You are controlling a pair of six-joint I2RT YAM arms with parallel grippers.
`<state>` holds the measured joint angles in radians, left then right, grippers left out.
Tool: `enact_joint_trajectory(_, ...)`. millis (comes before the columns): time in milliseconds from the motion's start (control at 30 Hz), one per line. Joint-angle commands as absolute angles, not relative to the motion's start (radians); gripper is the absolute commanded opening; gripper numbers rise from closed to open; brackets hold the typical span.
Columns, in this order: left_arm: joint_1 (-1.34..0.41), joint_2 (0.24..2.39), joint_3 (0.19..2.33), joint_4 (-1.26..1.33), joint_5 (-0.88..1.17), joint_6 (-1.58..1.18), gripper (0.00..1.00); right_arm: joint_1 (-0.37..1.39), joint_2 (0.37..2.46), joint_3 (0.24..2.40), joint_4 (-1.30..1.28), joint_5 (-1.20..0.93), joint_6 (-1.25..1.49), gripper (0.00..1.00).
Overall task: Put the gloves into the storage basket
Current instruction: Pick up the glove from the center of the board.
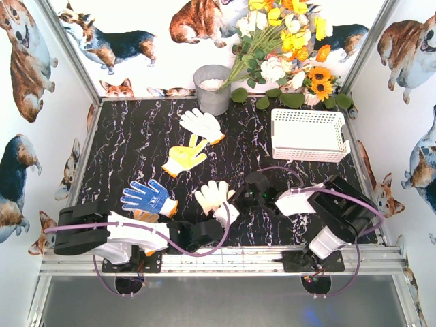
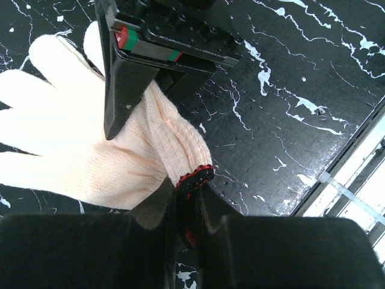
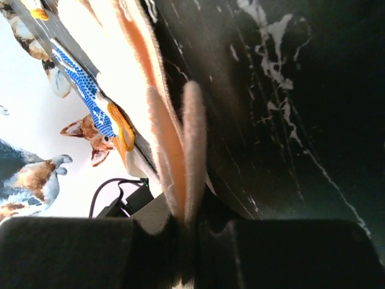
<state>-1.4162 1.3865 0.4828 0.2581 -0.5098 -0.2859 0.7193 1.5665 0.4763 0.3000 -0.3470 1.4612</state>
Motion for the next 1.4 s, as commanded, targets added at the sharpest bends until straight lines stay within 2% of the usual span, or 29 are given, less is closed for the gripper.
enact_joint_trajectory(0, -1.419, 1.355, 0.483, 0.262, -0.514, -0.294, 0.0, 0.723, 1.606, 0.458, 0.444, -0.374, 1.476, 0.02)
enact_joint_trajectory(67, -1.417, 1.341, 0.485, 0.252, -0.518, -0.292, 0.0, 0.724, 1.611, 0.448, 0.473, -0.374, 1.485, 0.0)
enact_joint_trajectory(100, -1.418, 1.335, 0.487, 0.247, -0.517, -0.294, 0.11, 0.723, 1.611, 0.445, 0.481, -0.371, 1.49, 0.0)
enact_joint_trajectory(167, -1.414, 1.315, 0.484, 0.244, -0.509, -0.304, 0.43, 0.723, 1.605, 0.436, 0.497, -0.359, 1.492, 0.0)
enact_joint_trajectory(233, -1.404, 1.284, 0.478, 0.24, -0.496, -0.32, 0.66, 0.723, 1.592, 0.426, 0.5, -0.339, 1.491, 0.0)
enact_joint_trajectory(300, -1.389, 1.246, 0.473, 0.233, -0.478, -0.339, 0.85, 0.719, 1.574, 0.417, 0.494, -0.318, 1.488, 0.0)
enact_joint_trajectory(367, -1.352, 1.189, 0.469, 0.22, -0.445, -0.36, 0.98, 0.713, 1.554, 0.414, 0.483, -0.3, 1.481, 0.0)
enact_joint_trajectory(800, -0.874, 0.924, 0.55, -0.064, -0.132, -0.426, 1.0, 0.639, 1.403, 0.459, 0.281, -0.203, 1.428, 0.0)
enact_joint_trajectory(1200, -0.445, 0.939, 0.706, -0.262, 0.089, -0.373, 1.0, 0.603, 1.174, 0.527, 0.064, -0.024, 1.432, 0.0)
enact_joint_trajectory(1367, -0.319, 0.965, 0.798, -0.323, 0.147, -0.313, 1.0, 0.599, 1.079, 0.592, -0.029, 0.105, 1.416, 0.0)
